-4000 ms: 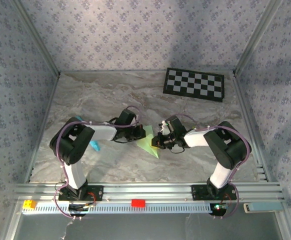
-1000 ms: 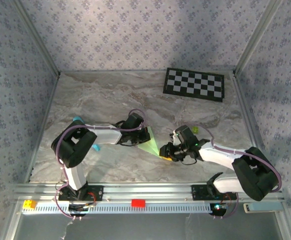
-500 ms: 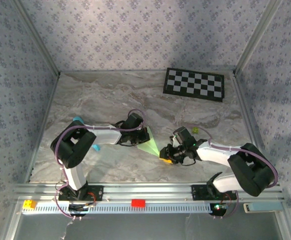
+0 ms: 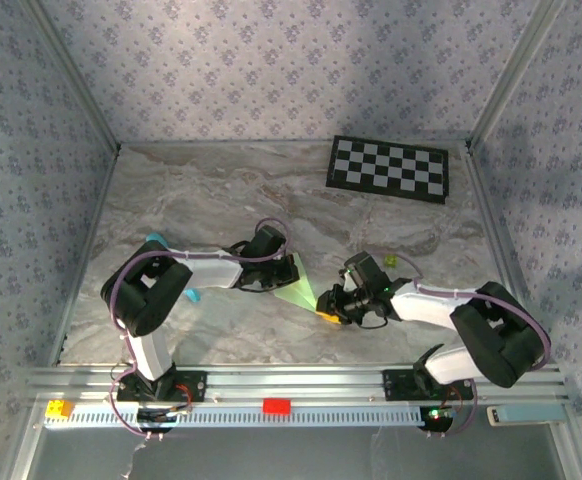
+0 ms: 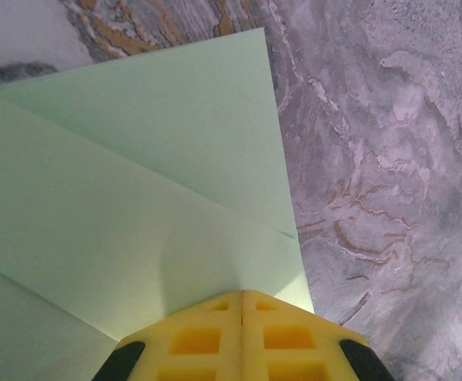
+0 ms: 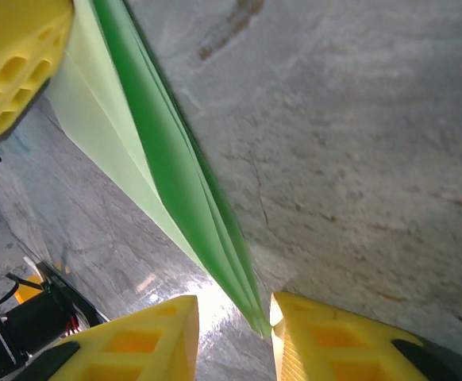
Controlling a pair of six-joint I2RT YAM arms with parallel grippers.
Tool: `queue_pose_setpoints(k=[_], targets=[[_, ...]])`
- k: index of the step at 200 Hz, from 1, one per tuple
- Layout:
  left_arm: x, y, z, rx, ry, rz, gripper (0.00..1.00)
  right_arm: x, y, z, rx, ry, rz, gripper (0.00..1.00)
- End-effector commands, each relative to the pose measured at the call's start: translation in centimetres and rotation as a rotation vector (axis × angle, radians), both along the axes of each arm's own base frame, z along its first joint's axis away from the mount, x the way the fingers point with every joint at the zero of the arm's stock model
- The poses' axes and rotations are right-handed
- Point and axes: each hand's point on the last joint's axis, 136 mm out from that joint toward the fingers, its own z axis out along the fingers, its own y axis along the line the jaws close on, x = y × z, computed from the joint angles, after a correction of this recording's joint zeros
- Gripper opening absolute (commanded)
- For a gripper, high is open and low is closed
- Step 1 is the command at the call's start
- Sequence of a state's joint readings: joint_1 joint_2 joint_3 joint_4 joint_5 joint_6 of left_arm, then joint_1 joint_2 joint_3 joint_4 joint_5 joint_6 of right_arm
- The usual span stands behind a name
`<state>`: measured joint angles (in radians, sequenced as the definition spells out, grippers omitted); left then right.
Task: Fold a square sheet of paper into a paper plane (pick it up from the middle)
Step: Turn over the paper at the center of the table.
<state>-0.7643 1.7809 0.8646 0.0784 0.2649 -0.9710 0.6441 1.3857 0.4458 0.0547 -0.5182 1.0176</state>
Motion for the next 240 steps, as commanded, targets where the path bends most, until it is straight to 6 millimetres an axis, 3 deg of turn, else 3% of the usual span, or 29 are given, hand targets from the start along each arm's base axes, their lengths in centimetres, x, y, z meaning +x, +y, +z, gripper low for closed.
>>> queue_pose_setpoints(k=[1,76,158,240], targets=[[-0.4,0.7,-0.4,0.010,0.029,0.013,0.03,1.5,0.4,0.6,0.019,-0.043,-0.031,0.31],[-0.2,0.5,-0.3,-0.015,0.034,0.020,0.04,2.1,1.4,2.1,0.094,-0.099,-0.003,0.33],[-0.2,0.4,-0.2,-0.029,0.037,0.027,0.04,2.4,1.9,1.8,0.114,-0.096,0.017,0.31],[-0.1,0.5,-0.2,-0.034,0.040,0.034,0.04,2.2,1.9,1.0,0.108,-0.084,0.035,0.14]])
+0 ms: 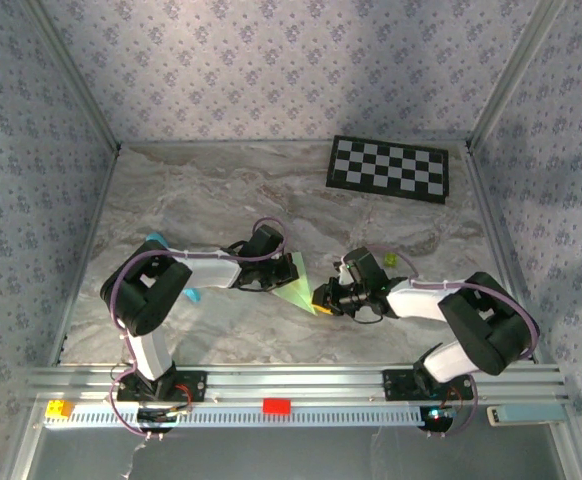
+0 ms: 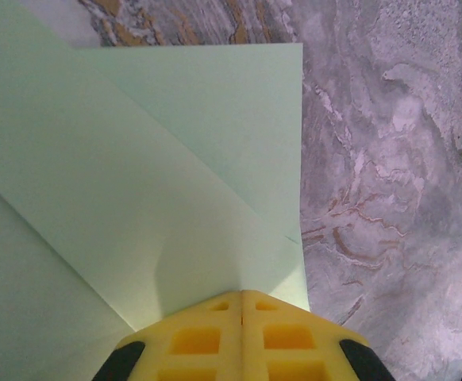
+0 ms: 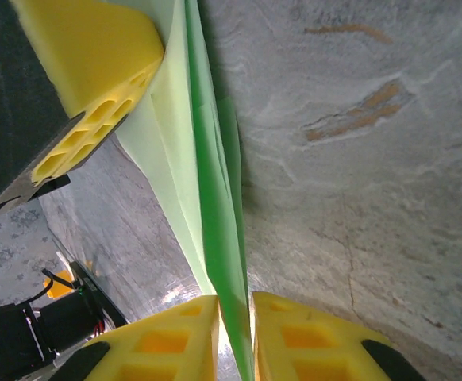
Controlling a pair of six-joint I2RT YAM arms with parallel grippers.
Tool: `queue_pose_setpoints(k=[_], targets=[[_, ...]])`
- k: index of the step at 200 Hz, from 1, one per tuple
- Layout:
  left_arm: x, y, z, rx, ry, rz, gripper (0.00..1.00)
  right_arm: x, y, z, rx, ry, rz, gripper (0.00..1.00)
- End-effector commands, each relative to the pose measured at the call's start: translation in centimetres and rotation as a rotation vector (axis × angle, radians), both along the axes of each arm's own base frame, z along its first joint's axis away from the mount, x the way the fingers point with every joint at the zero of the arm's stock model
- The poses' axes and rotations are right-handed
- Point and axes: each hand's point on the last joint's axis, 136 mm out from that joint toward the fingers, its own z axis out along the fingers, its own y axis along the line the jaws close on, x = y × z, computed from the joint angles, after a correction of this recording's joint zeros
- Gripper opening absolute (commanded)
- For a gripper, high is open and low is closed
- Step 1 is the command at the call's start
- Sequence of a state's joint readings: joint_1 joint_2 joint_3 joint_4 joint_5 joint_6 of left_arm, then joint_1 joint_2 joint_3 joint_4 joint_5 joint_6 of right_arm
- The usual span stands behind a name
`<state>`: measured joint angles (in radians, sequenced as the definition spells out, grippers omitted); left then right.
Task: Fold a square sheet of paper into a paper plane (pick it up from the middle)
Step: Turn over the paper at the center of the table.
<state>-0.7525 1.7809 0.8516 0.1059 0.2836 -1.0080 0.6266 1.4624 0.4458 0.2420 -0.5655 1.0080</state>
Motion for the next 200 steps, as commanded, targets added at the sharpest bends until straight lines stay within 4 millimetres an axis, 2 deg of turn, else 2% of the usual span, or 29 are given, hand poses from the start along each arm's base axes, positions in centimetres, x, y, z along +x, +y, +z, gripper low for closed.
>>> queue_pose_setpoints(k=[1,37,65,83,113,144,200], targets=[[-0.2,0.3,-0.2,-0.005,0.017,0.005,0.04,0.3,0.3,0.3,0.013,-0.011,0.017,0.14],[-0.1,0.3,0.2,-0.013,0.010,0.005,0.04,0.2,0.3,0.4,0.020,-0.017,0.029,0.05],[0.3,-0.3,1.7,-0.052,-0.022,-0.003,0.08,0.1,0.4,0.7,0.029,-0.029,0.043,0.00],[0.7,-0.6,3.3,-0.081,-0.056,-0.010,0.15,0.2,0.4,1.1,0.031,-0.048,0.052,0.00],[1.2,-0.8,6.7,-0.120,-0.135,-0.024,0.34,0.4,-0.4,2.2,-0.007,-0.112,0.070,0.00],[1.4,0.7,9.8,-0.096,-0.226,0.005,0.44,0.6,-2.3,3.9,-0.134,-0.216,0.101,0.00],[1.4,3.7,12.0,-0.044,-0.305,0.094,0.48,1.1,-5.8,7.2,-0.312,-0.376,0.094,0.00]])
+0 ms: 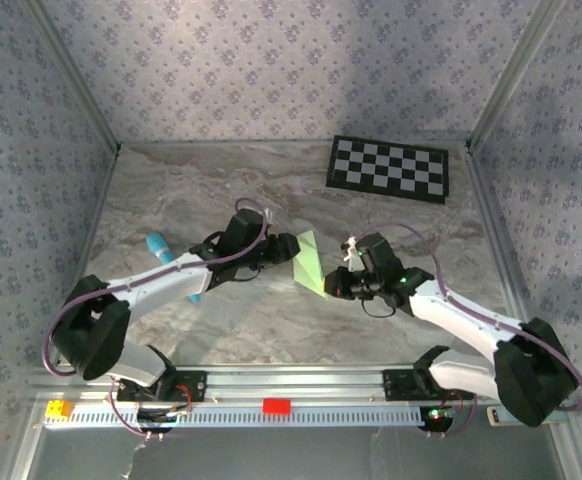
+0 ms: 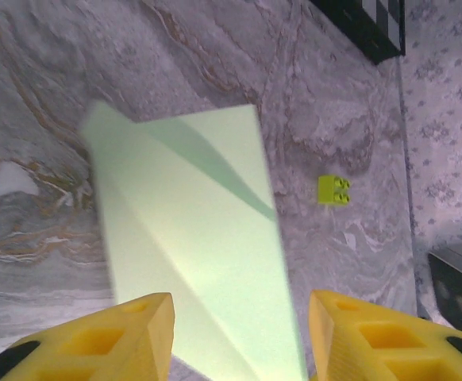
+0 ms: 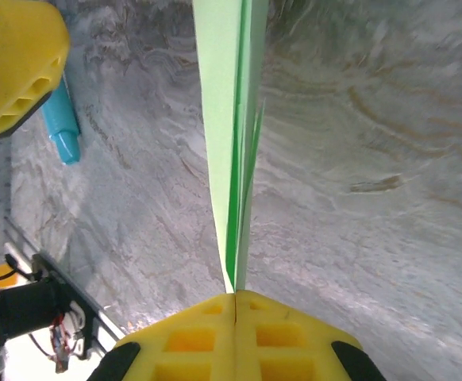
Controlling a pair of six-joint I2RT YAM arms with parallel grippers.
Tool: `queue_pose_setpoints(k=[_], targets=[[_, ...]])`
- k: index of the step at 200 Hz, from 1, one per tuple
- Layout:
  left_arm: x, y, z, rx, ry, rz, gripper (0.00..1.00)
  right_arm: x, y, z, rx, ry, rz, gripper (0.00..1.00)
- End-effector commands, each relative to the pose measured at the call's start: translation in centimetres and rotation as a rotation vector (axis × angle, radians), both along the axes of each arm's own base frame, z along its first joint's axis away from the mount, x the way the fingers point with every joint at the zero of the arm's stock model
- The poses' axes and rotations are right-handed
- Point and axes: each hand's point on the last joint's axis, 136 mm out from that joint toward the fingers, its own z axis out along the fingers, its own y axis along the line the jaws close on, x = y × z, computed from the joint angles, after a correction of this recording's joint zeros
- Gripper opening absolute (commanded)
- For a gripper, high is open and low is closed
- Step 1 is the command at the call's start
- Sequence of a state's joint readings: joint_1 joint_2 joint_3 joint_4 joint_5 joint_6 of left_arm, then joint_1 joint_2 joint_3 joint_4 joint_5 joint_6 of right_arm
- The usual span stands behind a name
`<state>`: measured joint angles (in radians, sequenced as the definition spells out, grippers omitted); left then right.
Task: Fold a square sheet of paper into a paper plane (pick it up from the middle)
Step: Turn over the paper at the center of the table.
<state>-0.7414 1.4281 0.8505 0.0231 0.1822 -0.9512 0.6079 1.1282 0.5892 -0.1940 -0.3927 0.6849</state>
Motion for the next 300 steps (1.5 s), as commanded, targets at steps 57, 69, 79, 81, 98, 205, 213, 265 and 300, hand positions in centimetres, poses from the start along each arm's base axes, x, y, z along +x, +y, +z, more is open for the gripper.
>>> queue_pose_setpoints(k=[57,69,79,81,98,205,213,265,300], targets=[[0.0,4.8,0.5,0.098,-0.061,0.156,0.50,0.2,-9.3,2.1,-0.522,-0.161,-0.156,0.00],[0.0,5.5,0.6,0.111,-0.066,0.176,0.51,0.2,-10.4,2.6,-0.623,-0.192,-0.154,0.00],[0.0,6.1,0.6,0.121,-0.070,0.196,0.51,0.2,-11.1,3.1,-0.708,-0.221,-0.151,0.00],[-0.1,6.2,0.6,0.123,-0.068,0.200,0.52,0.2,-11.3,3.2,-0.723,-0.225,-0.152,0.00],[-0.1,7.3,0.6,0.133,-0.070,0.234,0.52,0.4,-12.1,3.7,-0.865,-0.248,-0.146,0.00],[-1.1,14.3,0.9,0.202,-0.069,0.465,0.55,-0.2,-4.8,-0.4,-1.329,-0.372,0.216,0.00],[-1.2,14.7,0.9,0.204,-0.068,0.475,0.55,-0.5,-4.0,-1.1,-1.328,-0.366,0.247,0.00],[-1.5,15.3,0.8,0.207,-0.060,0.488,0.55,-2.2,0.8,-4.7,-1.244,-0.310,0.355,0.03],[-1.5,15.2,0.8,0.206,-0.057,0.479,0.55,-2.7,3.2,-5.5,-1.070,-0.260,0.345,0.13]])
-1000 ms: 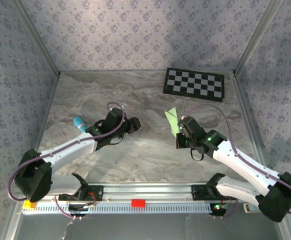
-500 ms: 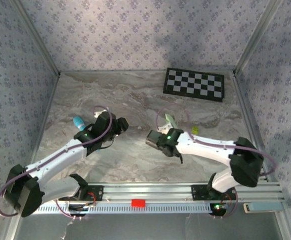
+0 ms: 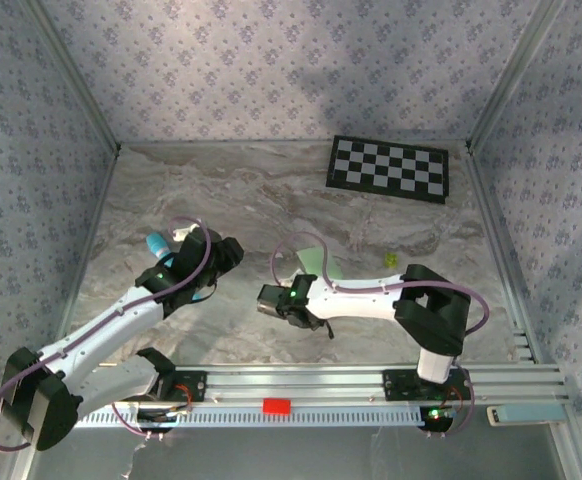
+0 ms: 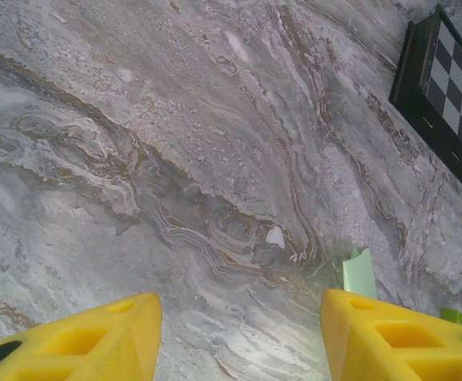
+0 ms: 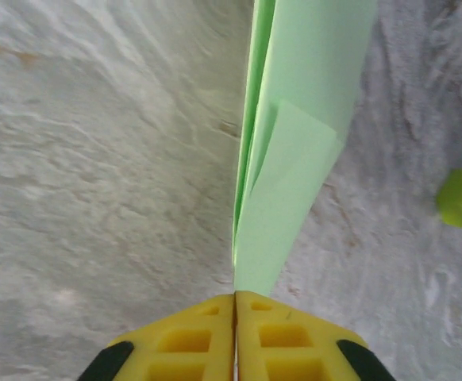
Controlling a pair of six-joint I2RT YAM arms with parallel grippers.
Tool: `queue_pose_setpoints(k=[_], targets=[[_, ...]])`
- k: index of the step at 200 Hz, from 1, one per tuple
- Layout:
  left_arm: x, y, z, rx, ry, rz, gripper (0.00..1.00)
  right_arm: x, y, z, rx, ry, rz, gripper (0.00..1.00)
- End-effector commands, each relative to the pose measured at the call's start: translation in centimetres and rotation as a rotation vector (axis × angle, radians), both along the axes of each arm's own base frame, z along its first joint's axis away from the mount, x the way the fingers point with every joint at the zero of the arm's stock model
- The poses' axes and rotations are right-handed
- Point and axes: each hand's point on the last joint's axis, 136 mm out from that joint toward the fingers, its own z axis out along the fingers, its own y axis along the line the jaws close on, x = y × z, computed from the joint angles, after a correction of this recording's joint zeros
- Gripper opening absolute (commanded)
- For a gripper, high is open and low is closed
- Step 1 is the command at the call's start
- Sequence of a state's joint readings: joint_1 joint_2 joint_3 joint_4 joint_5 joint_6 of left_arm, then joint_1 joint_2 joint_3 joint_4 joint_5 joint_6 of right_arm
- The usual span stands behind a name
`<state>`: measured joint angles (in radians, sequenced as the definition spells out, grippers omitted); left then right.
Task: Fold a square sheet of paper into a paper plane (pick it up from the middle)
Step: Turn over the paper at the center of the table, then rotate the paper at the center of the table.
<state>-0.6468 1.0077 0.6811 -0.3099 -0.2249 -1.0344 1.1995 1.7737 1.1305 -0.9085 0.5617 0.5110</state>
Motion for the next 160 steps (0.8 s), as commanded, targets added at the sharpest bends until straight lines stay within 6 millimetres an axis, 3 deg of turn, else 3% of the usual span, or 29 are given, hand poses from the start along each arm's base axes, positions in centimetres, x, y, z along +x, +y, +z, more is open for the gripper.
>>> queue_pose_setpoints(k=[1,42,55,75,109,160], targets=[[-0.1,0.6,-0.1,0.007,0.005,0.017,0.55,-0.3,2.4,0.0,0.147,0.055,-0.023,0.13],[-0.1,-0.4,-0.5,-0.004,0.020,-0.031,0.55,-0.7,4.9,1.7,0.484,0.148,-0.042,0.41],[0.0,-0.9,-0.8,-0.013,0.031,-0.055,0.55,0.0,4.9,2.3,0.621,0.175,-0.081,0.44],[0.2,-2.3,-1.1,-0.040,0.042,-0.109,0.53,0.8,3.9,2.6,0.831,0.253,-0.146,0.36],[0.4,-4.9,-2.0,-0.092,0.080,-0.202,0.43,2.7,2.0,2.2,1.105,0.360,-0.288,0.08],[0.5,-7.3,-3.2,-0.115,0.133,-0.274,0.36,3.2,1.0,0.4,1.200,0.457,-0.386,0.01]])
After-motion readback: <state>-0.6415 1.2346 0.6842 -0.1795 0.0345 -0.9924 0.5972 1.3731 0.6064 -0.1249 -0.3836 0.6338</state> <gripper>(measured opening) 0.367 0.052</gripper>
